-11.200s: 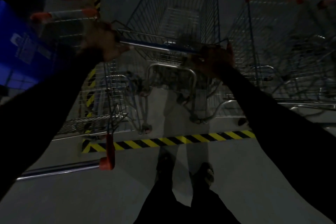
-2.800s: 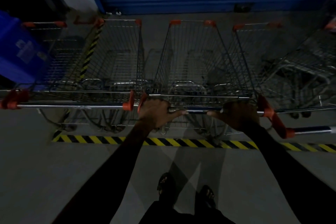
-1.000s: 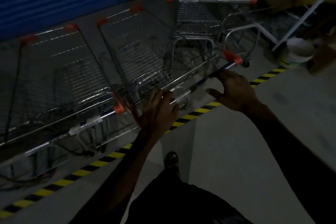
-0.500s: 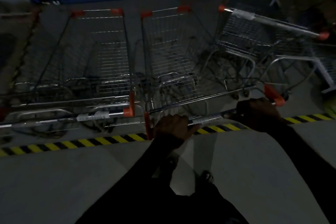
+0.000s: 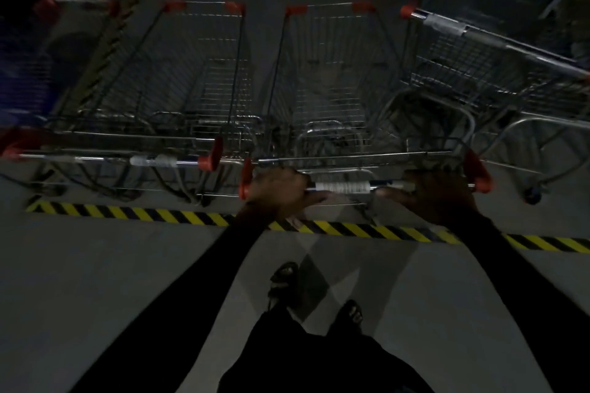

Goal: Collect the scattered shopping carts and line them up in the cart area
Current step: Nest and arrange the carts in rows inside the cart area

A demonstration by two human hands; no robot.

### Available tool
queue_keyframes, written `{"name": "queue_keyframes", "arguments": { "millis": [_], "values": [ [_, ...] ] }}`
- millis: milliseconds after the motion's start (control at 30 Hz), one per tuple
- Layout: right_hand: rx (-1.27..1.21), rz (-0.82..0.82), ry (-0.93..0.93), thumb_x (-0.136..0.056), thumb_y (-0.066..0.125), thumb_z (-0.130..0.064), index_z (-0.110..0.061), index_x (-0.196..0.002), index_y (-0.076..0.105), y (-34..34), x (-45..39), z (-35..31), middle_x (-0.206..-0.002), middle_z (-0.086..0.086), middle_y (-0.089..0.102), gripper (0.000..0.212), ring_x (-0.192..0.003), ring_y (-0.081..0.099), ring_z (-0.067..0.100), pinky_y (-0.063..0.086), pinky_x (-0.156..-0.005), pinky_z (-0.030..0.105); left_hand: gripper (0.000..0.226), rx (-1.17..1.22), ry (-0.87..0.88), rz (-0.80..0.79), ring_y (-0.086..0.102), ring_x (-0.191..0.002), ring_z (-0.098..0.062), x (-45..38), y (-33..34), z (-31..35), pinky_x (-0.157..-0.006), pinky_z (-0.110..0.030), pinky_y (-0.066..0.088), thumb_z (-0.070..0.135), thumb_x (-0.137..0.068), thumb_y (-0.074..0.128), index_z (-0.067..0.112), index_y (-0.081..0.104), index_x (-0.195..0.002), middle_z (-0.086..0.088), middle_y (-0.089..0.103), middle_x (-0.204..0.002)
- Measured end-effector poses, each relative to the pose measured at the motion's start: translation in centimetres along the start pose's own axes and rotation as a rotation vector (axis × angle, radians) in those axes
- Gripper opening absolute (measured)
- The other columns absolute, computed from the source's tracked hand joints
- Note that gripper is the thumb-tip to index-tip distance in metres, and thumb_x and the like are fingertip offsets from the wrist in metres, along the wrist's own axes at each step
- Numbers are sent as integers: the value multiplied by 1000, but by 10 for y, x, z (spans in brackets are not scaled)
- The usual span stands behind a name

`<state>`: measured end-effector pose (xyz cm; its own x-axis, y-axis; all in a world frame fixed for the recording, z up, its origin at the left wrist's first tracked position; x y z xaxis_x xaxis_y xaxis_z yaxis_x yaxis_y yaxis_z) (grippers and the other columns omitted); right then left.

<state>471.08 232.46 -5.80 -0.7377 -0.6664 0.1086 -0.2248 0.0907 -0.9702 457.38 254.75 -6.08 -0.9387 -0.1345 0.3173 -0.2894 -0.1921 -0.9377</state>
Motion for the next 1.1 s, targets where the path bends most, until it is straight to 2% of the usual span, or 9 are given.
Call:
{"name": "queue_keyframes", "arguments": {
  "millis": [100,233,300,467,567,700,800,967,1100],
  "values": [
    [-53,36,-55,-82,35,-98,-17,-95,78,8,-14,-2,-86,7,75,92,-80,70,22,58,-73,45,74,-41,74,123,72,-85,-21,-6,-12,-11,-71,-33,45,88,-93,27,27,61,-70,-1,74,-87],
    [-106,29,-36,-80,37,-100,-23,-62,64,22,-25,-12,-58,0,63,84,-62,65,15,56,-63,43,92,-118,28,155,73,-81,-22,-19,-13,-36,-76,-34,52,99,-84,19,23,69,-73,-4,74,-76],
    [-88,66,-5,-77,37,-101,-24,-61,63,18,-29,-14,-63,-1,68,83,-69,69,16,58,-67,40,103,-120,-7,134,71,-77,-21,-26,-14,-47,-72,-33,49,105,-75,11,20,69,-71,-2,71,-70],
    [83,108,37,-73,25,-106,-21,-75,76,8,-30,-24,-66,2,71,100,-68,68,18,58,-66,37,105,-120,-22,103,71,-91,-26,-37,-13,-60,-79,-35,50,107,-74,15,22,75,-88,-7,76,-91],
    [70,94,30,-70,22,-107,-20,-68,72,3,-33,-33,-49,-3,50,101,-52,55,15,46,-53,32,102,-120,-4,122,72,-88,-24,-37,-14,-64,-76,-33,43,105,-77,17,21,74,-83,-6,75,-86],
    [62,99,-5,-72,33,-103,-21,-53,49,-7,-41,-47,-49,-9,40,86,-54,50,17,29,-54,28,89,-105,9,127,72,-93,-27,-31,-19,-67,-77,-33,41,96,-87,30,20,78,-90,-10,76,-90],
    [66,57,-38,-71,25,-106,-21,-62,64,2,-50,-52,-53,-7,50,94,-58,57,14,32,-52,27,88,-77,-4,138,73,-92,-26,-26,-23,-76,-74,-32,40,94,-88,31,21,79,-98,-10,77,-91],
    [169,86,-59,-64,12,-108,-31,-96,82,-1,-52,-58,-74,0,72,109,-76,69,19,28,-55,28,111,-140,-45,127,72,-87,-24,-24,-16,-81,-75,-35,48,106,-75,8,21,77,-100,-5,76,-89],
    [174,85,-54,-59,-6,-108,-27,-91,83,-6,-51,-61,-58,-5,60,125,-56,52,6,20,-51,18,94,-122,-50,108,60,-67,-19,-18,-21,-76,-67,-32,41,100,-83,20,18,67,-80,0,63,-70]
  ]
}}
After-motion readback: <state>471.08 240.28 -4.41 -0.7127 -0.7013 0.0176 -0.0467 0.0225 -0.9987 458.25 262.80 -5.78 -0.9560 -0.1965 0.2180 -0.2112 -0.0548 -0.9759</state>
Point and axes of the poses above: each hand's wrist, its own x-axis away from the middle knuckle, its own y-axis out of the palm, z = x × y, the point moved 10 cm from there along -x, towards the middle knuckle
